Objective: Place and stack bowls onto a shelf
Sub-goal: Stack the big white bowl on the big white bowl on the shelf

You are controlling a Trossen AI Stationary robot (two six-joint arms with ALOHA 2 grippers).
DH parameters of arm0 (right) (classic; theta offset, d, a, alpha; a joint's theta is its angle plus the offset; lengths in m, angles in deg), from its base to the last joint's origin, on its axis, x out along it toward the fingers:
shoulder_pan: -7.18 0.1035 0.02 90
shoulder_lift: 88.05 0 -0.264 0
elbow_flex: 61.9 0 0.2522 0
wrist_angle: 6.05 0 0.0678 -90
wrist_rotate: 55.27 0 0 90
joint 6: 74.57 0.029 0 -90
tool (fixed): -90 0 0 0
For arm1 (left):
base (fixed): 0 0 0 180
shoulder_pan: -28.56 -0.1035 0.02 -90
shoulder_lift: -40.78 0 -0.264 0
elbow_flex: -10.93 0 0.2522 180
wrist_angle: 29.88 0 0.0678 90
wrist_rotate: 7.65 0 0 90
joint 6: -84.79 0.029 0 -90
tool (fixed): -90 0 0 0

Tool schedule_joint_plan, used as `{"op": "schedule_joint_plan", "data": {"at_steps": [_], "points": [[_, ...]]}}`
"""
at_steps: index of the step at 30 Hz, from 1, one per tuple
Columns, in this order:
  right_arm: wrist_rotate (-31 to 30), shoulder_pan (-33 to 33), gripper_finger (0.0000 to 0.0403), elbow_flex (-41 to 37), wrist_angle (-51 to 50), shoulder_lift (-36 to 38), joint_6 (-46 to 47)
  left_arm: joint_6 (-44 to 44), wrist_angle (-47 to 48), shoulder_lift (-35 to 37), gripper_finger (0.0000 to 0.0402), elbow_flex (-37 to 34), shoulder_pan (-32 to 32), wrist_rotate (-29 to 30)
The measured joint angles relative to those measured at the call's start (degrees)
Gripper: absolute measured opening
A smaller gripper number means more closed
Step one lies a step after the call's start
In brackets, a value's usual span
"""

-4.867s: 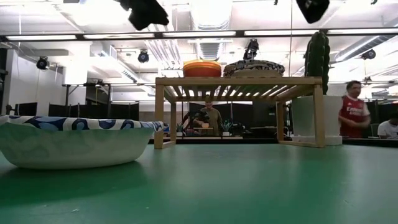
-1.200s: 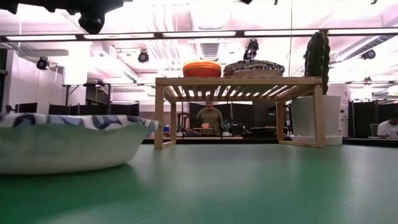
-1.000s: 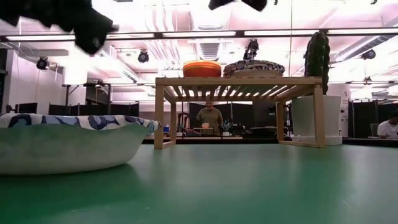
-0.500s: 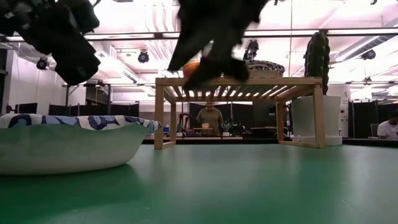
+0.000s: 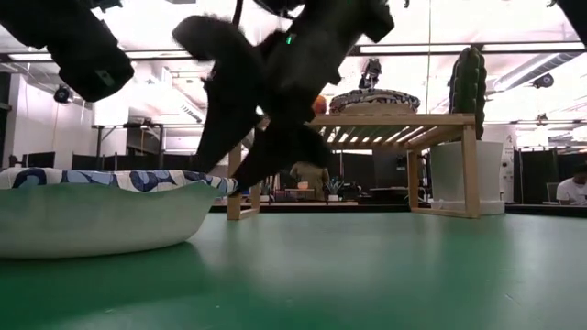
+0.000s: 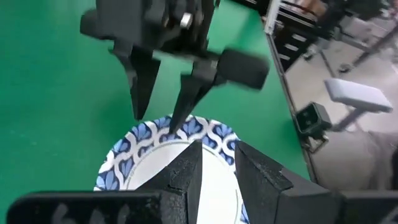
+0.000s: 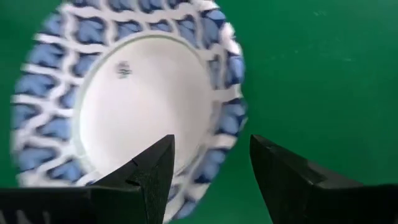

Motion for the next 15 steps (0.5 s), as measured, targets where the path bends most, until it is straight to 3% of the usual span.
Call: {"op": "schedule_joint_plan", "data": {"at_steps": [4,7,15], "points": [[-1.30,-0.20,0.0196,0.34,1.75,-3.18,-1.65,-1.93,-0.41,-2.60,0.0077,1.13,2.18,3.41],[-1.30,-0.22,0.0172,1.34,2.43,-4.47,-3.91,-3.17,-0.67,-4.03,0.0077,2.06,2.88,3.53],[-1.05,-0.15,0.0020,2.17,1.62,-3.23,-14.86,-0.27,-0.47,-7.29,0.0077,7.03,2.83,8.06]]}}
